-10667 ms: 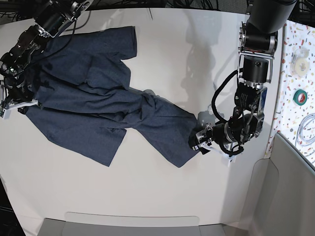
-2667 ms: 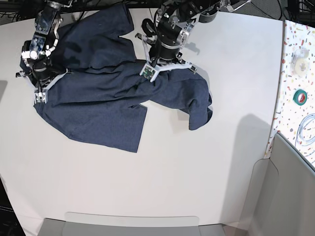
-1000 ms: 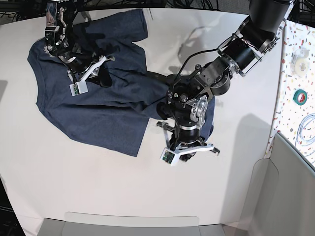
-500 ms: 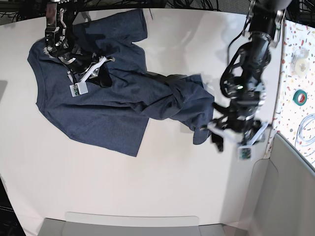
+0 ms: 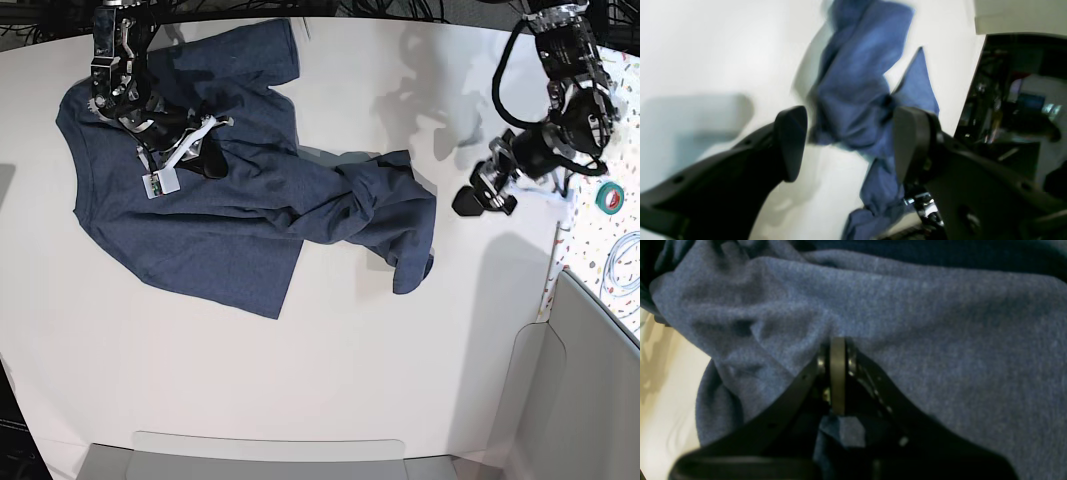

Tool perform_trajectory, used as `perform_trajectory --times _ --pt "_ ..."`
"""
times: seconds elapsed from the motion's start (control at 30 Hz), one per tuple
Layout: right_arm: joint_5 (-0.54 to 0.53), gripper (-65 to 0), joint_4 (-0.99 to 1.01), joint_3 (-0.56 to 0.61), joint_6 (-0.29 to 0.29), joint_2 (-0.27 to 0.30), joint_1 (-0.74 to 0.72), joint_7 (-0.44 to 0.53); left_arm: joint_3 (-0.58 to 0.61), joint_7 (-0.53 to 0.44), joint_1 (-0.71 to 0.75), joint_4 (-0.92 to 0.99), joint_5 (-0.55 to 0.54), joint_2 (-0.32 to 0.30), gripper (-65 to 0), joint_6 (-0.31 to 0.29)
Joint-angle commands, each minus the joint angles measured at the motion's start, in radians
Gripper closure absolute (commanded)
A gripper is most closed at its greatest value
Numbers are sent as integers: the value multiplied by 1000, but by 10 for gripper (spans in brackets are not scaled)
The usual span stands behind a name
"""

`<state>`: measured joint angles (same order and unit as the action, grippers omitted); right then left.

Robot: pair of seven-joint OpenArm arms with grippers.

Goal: Layout the t-shirt on the table in an organized manner, then fold the t-shirt properly

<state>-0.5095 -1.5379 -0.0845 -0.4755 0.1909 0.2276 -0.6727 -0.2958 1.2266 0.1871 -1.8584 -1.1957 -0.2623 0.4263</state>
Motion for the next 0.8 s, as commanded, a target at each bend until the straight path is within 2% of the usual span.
perform_trajectory --times 0.0,0.13,0.27,0.5,0.63,0.77 --pt "182 0 41 2 74 11 26 -216 -3 22 10 12 -51 5 -374 32" --pt "182 0 41 2 74 12 22 -216 10 15 36 58 6 47 -348 32" --pt "180 0 40 1 74 12 22 -216 80 3 44 59 63 54 -347 32" --pt "180 0 4 -1 74 14 25 -216 218 -110 56 62 182 56 -347 36" --pt "180 0 -8 -5 74 17 26 -216 258 -147 53 87 211 65 -342 36" --pt "180 0 -8 -7 74 19 26 -216 252 -152 33 182 211 76 -306 36"
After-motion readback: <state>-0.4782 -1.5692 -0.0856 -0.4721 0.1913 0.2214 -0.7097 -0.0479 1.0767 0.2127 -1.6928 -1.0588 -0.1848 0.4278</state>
